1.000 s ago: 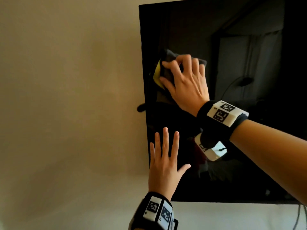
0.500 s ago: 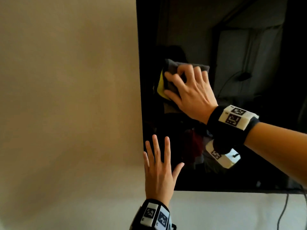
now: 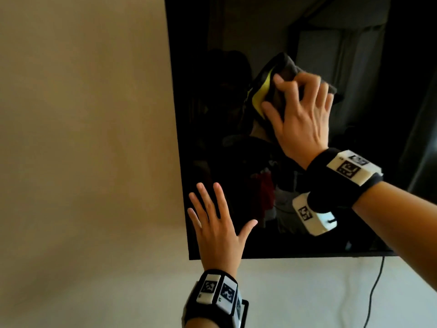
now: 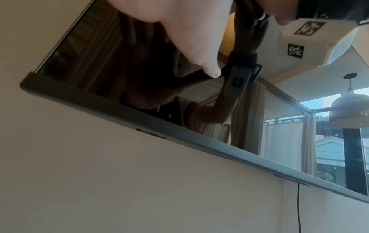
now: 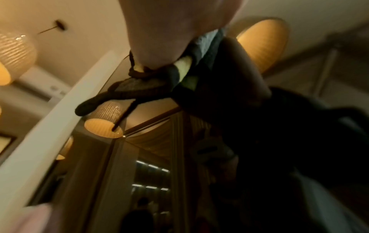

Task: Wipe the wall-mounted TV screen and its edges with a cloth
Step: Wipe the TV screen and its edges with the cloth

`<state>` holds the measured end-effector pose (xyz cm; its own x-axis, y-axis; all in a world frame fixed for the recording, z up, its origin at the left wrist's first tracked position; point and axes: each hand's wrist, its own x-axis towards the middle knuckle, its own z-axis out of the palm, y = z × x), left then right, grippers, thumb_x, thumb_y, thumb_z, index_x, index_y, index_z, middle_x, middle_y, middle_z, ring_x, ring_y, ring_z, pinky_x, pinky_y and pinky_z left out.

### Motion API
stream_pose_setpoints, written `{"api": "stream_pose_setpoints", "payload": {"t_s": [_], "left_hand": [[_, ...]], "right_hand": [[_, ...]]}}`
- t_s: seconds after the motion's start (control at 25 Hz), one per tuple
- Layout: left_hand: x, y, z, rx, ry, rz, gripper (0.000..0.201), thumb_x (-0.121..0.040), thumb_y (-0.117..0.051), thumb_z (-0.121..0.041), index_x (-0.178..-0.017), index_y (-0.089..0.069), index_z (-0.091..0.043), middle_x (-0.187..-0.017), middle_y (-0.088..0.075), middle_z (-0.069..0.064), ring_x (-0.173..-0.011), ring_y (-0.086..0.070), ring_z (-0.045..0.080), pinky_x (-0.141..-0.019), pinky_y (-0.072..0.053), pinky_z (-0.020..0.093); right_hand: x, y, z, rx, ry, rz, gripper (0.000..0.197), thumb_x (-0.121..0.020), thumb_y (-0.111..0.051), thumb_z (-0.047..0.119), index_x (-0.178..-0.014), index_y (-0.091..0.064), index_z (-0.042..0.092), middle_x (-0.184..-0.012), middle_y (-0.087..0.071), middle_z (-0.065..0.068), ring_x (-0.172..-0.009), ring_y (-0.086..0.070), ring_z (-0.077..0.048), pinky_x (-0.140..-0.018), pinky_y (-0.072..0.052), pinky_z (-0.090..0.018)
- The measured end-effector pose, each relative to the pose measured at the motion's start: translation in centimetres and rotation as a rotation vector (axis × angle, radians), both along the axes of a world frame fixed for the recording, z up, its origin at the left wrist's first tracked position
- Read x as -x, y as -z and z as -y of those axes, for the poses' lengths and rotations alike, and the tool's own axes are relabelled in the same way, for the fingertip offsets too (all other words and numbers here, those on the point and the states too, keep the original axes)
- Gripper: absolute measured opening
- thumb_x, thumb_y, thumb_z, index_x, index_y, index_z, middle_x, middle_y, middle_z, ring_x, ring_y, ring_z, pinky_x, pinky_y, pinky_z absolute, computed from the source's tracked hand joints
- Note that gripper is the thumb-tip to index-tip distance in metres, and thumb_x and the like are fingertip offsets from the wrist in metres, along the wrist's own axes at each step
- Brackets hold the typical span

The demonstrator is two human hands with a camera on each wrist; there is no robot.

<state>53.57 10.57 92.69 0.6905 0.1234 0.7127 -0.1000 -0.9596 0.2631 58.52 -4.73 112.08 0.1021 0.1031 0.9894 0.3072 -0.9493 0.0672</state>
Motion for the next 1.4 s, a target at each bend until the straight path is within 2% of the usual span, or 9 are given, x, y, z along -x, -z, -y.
{"api": "stream_pose_setpoints", "payload": {"t_s": [0.16,0.32,0.48,0.64,0.8,0.92,1.12,1.24,1.4], "left_hand": [[0.0,0.2,0.0,-0.016,-0.019,0.001,0.106,-0.081,-0.037,-0.079,-0.154,-0.012,-0.005,-0.159,-0.007,0.027,-0.145,-0.01,0.047,-0.111,-0.03,0.062],[0.1,0.3,0.0,-0.031,-0.04,-0.003,0.107,-0.081,-0.037,-0.079,-0.154,-0.013,-0.004,-0.159,-0.007,0.028,-0.145,-0.01,0.048,-0.11,-0.03,0.062],[0.0,0.6,-0.1,-0.036,-0.052,0.0,0.108,-0.081,-0.037,-0.079,-0.154,-0.011,-0.004,-0.159,-0.006,0.028,-0.145,-0.009,0.048,-0.109,-0.031,0.063],[0.0,0.7,-0.2,-0.029,-0.043,0.018,0.108,-0.081,-0.037,-0.078,-0.154,-0.007,-0.005,-0.159,-0.001,0.027,-0.145,-0.005,0.048,-0.111,-0.028,0.064],[0.5,0.1,1.5,0.13,0.062,0.089,0.112,-0.078,-0.046,-0.076,-0.155,0.002,-0.011,-0.161,0.008,0.02,-0.147,0.005,0.041,-0.114,-0.015,0.064],[0.9,-0.4,3.9,0.077,0.129,0.123,0.115,-0.076,-0.048,-0.078,-0.155,0.004,-0.012,-0.162,0.006,0.016,-0.148,0.003,0.037,-0.116,-0.012,0.061],[0.1,-1.8,8.9,0.091,0.085,0.057,0.12,-0.07,-0.04,-0.085,-0.155,0.002,-0.013,-0.161,0.006,0.019,-0.146,0.003,0.045,-0.111,-0.012,0.066],[-0.7,-2.1,10.1,0.102,0.034,0.028,0.118,-0.071,-0.041,-0.084,-0.155,-0.003,-0.01,-0.16,0.006,0.021,-0.144,0.001,0.05,-0.106,-0.019,0.073],[-1.1,-1.5,9.7,0.065,0.002,0.036,0.114,-0.074,-0.04,-0.082,-0.154,-0.011,-0.006,-0.159,-0.004,0.027,-0.141,-0.009,0.054,-0.1,-0.028,0.075]], "right_hand": [[-0.1,3.3,0.7,0.317,0.0,0.001,0.046,-0.095,-0.044,0.053,-0.128,-0.051,0.022,-0.116,-0.045,-0.012,-0.092,-0.041,-0.029,-0.077,-0.034,-0.042],[-0.2,1.2,2.9,-0.175,0.01,-0.008,0.045,-0.093,-0.047,0.05,-0.127,-0.047,0.021,-0.119,-0.046,-0.015,-0.101,-0.04,-0.03,-0.085,-0.03,-0.04],[-0.2,4.8,3.9,0.241,-0.008,-0.009,0.044,-0.093,-0.047,0.052,-0.127,-0.047,0.023,-0.116,-0.039,-0.008,-0.093,-0.041,-0.03,-0.078,-0.032,-0.042],[-0.5,3.4,6.3,-0.282,0.017,-0.021,0.045,-0.091,-0.05,0.049,-0.126,-0.044,0.021,-0.12,-0.043,-0.015,-0.101,-0.039,-0.03,-0.087,-0.031,-0.042],[-0.4,5.6,7.9,0.139,0.005,-0.026,0.044,-0.091,-0.049,0.051,-0.126,-0.045,0.025,-0.116,-0.042,-0.009,-0.095,-0.043,-0.03,-0.08,-0.035,-0.043],[-0.3,3.6,9.9,-0.383,0.024,-0.01,0.044,-0.09,-0.05,0.048,-0.124,-0.046,0.021,-0.119,-0.047,-0.015,-0.102,-0.039,-0.029,-0.088,-0.03,-0.04],[-0.4,5.8,12.3,-0.038,0.042,-0.028,0.046,-0.091,-0.049,0.051,-0.126,-0.047,0.022,-0.116,-0.041,-0.009,-0.097,-0.04,-0.028,-0.085,-0.031,-0.038],[-0.4,4.2,14.4,-0.435,0.03,-0.021,0.044,-0.089,-0.051,0.048,-0.125,-0.044,0.022,-0.118,-0.044,-0.014,-0.101,-0.039,-0.028,-0.087,-0.031,-0.04],[-0.5,7.0,14.5,-0.029,0.029,-0.042,0.046,-0.088,-0.051,0.05,-0.126,-0.043,0.025,-0.115,-0.038,-0.007,-0.095,-0.041,-0.028,-0.081,-0.033,-0.041]]}}
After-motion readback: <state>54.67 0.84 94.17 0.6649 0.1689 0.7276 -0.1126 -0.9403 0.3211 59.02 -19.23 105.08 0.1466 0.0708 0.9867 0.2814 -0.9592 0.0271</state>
